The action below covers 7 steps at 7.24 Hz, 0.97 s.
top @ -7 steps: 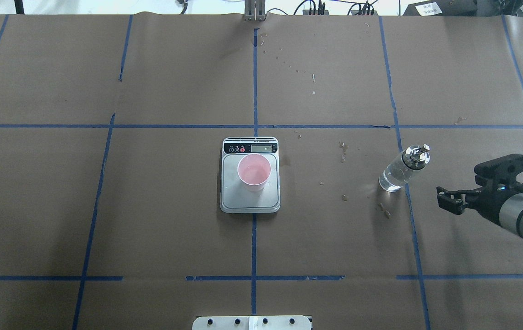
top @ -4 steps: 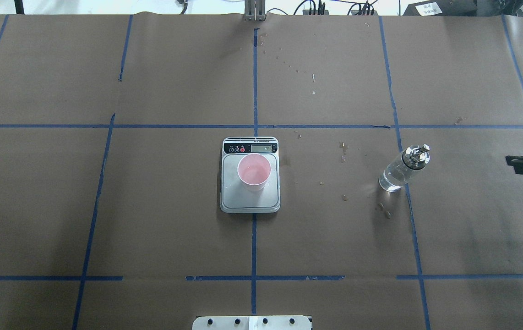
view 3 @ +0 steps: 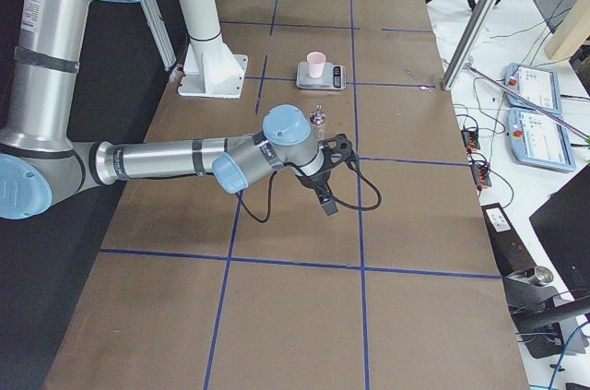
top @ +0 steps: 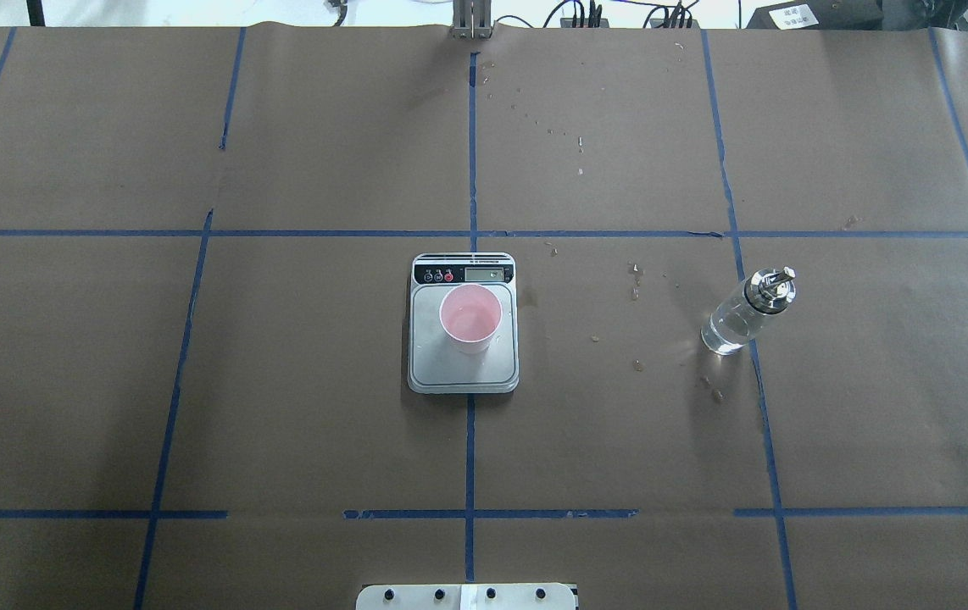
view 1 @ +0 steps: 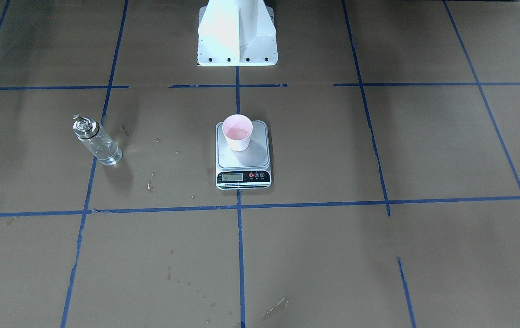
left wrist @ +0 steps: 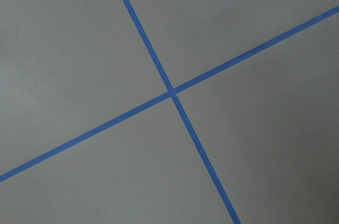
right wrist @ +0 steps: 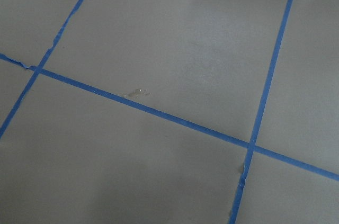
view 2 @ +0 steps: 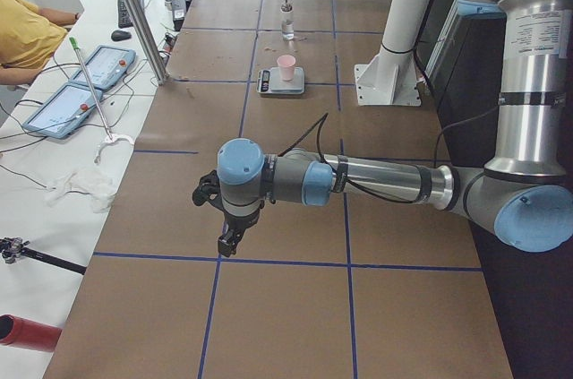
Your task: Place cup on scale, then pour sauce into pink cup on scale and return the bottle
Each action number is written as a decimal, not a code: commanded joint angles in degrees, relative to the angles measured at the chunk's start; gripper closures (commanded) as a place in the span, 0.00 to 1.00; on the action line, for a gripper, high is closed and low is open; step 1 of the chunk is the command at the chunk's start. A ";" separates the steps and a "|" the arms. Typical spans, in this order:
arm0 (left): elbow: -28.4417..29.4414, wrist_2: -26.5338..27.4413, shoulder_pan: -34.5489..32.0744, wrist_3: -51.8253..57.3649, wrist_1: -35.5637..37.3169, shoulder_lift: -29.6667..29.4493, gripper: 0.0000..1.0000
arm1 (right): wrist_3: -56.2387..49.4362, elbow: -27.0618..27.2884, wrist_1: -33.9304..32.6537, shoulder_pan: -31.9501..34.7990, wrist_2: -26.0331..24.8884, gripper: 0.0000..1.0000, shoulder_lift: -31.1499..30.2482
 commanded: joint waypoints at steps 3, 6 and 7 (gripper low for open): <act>0.35 0.09 0.00 0.07 0.05 0.14 0.00 | -5.01 -0.38 -20.43 2.26 -3.92 0.00 -0.40; 0.61 0.26 0.00 -0.02 0.57 0.14 0.00 | -3.96 -1.00 -23.72 2.26 -3.51 0.00 -5.24; 2.27 0.61 0.00 -0.02 0.66 0.22 0.00 | -2.03 -0.65 -23.71 2.26 2.77 0.00 -4.73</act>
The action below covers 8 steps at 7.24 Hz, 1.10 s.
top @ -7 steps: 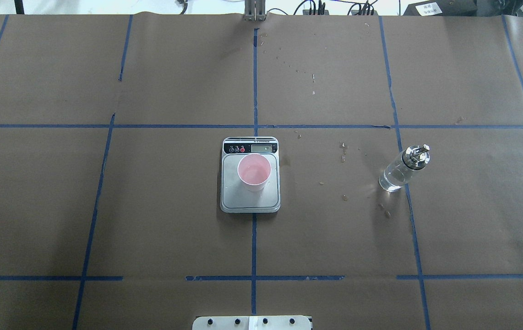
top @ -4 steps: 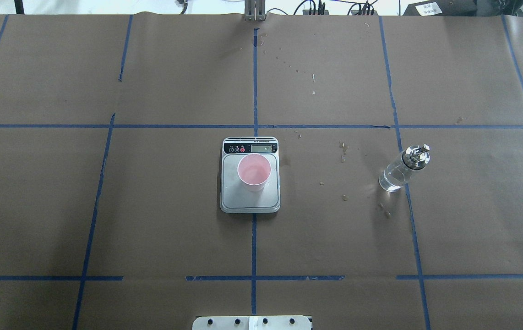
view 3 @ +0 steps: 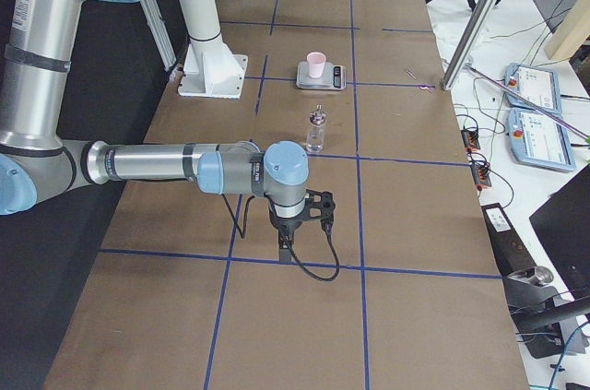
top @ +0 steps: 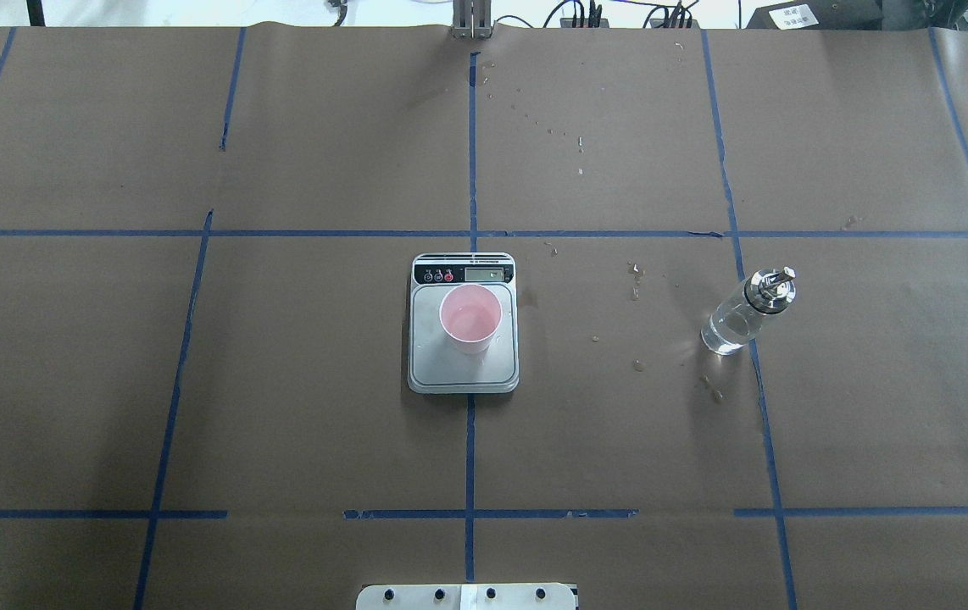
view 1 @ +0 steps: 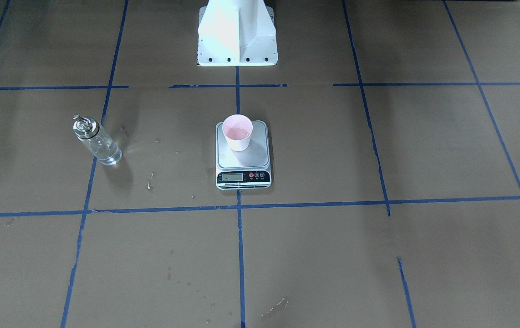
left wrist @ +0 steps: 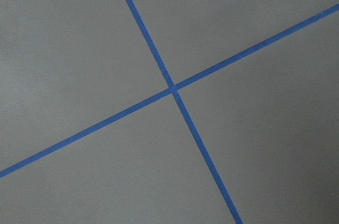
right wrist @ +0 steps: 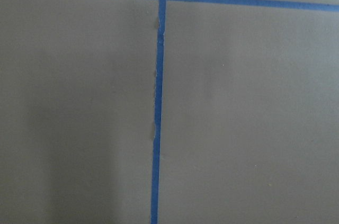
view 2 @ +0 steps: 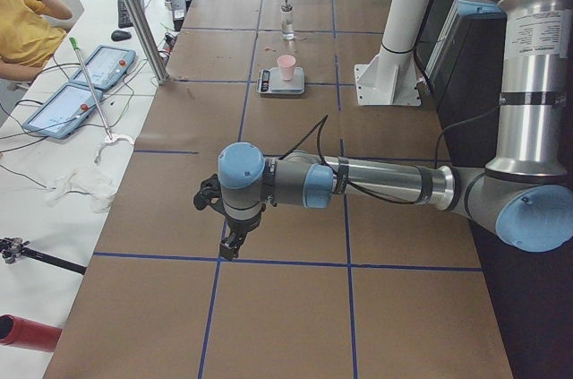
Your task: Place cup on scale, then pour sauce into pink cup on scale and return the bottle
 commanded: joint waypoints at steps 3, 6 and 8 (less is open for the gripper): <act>1.59 -0.19 0.09 -0.29 0.17 -0.04 0.00 | 1.76 -0.42 0.35 -0.09 2.15 0.00 1.45; 1.59 -0.20 0.09 -0.47 3.69 0.40 0.00 | 1.76 -0.42 0.44 -0.09 2.24 0.00 1.62; 0.80 -0.20 0.09 0.05 2.99 0.31 0.00 | 1.76 -0.42 0.44 -0.09 2.32 0.00 1.54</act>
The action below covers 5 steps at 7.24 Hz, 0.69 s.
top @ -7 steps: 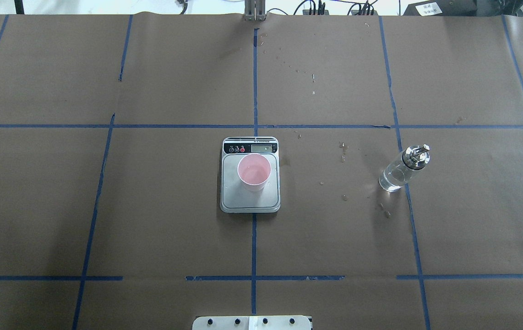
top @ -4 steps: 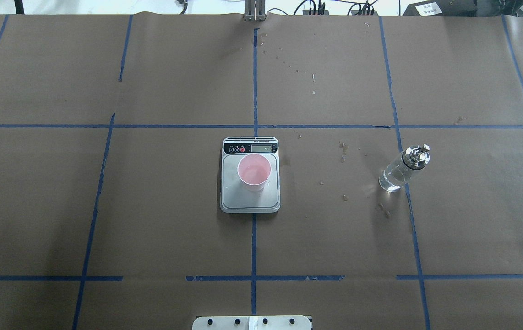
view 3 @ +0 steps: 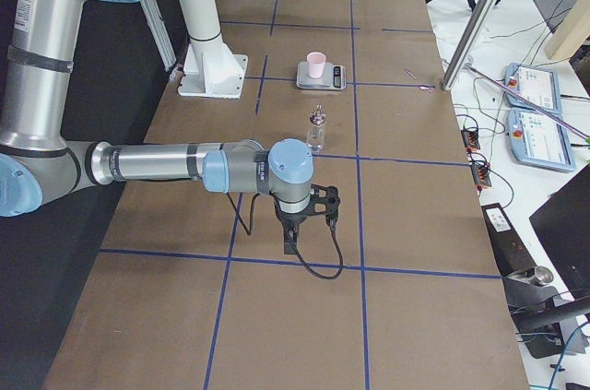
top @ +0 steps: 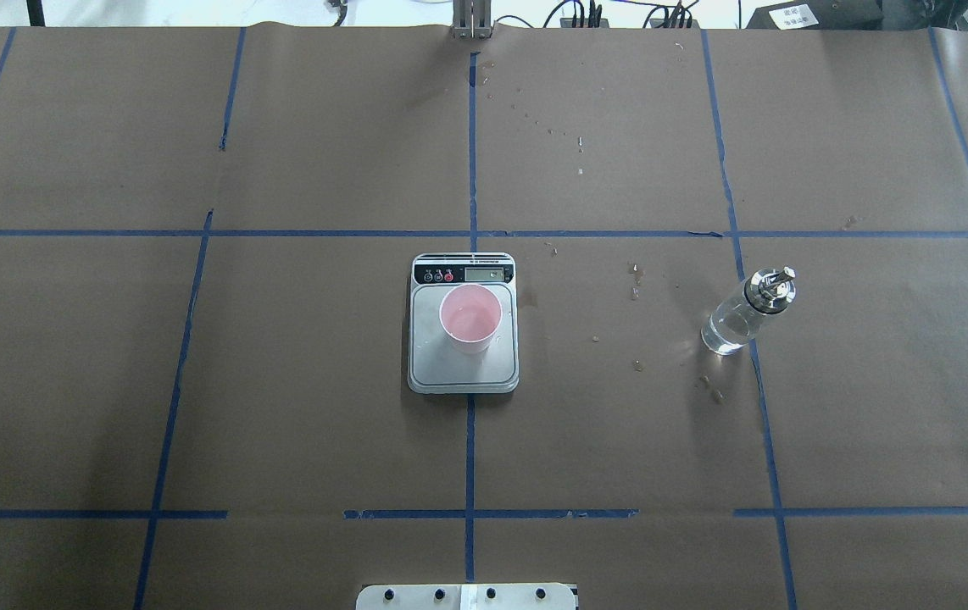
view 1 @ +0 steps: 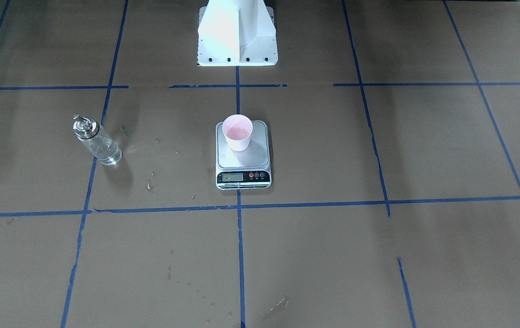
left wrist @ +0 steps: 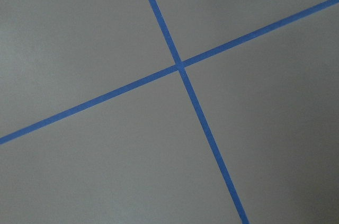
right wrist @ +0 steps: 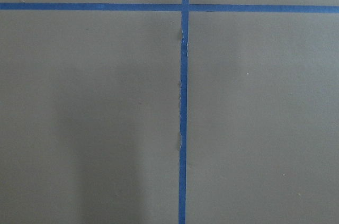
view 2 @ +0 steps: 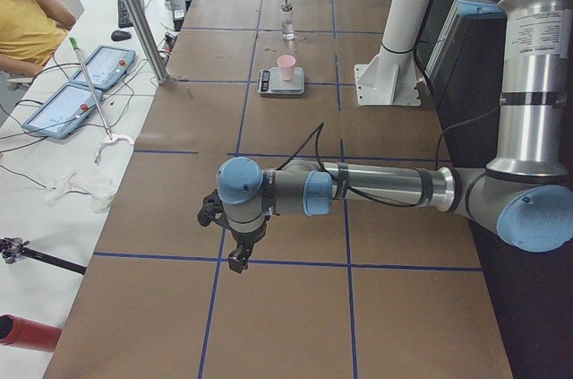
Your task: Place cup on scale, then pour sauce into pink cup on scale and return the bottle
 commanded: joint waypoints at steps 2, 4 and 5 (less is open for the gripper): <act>-0.68 -0.08 0.00 0.30 -0.33 -0.02 0.00 | 0.00 -0.02 0.07 0.00 0.04 0.00 -0.15; -0.50 0.09 0.00 0.13 -0.07 0.16 0.00 | 0.00 -0.02 -0.02 0.00 0.04 0.00 -0.15; -0.59 0.09 0.00 0.13 -0.07 0.07 0.00 | 0.00 -0.02 -0.02 0.00 0.04 0.00 -0.24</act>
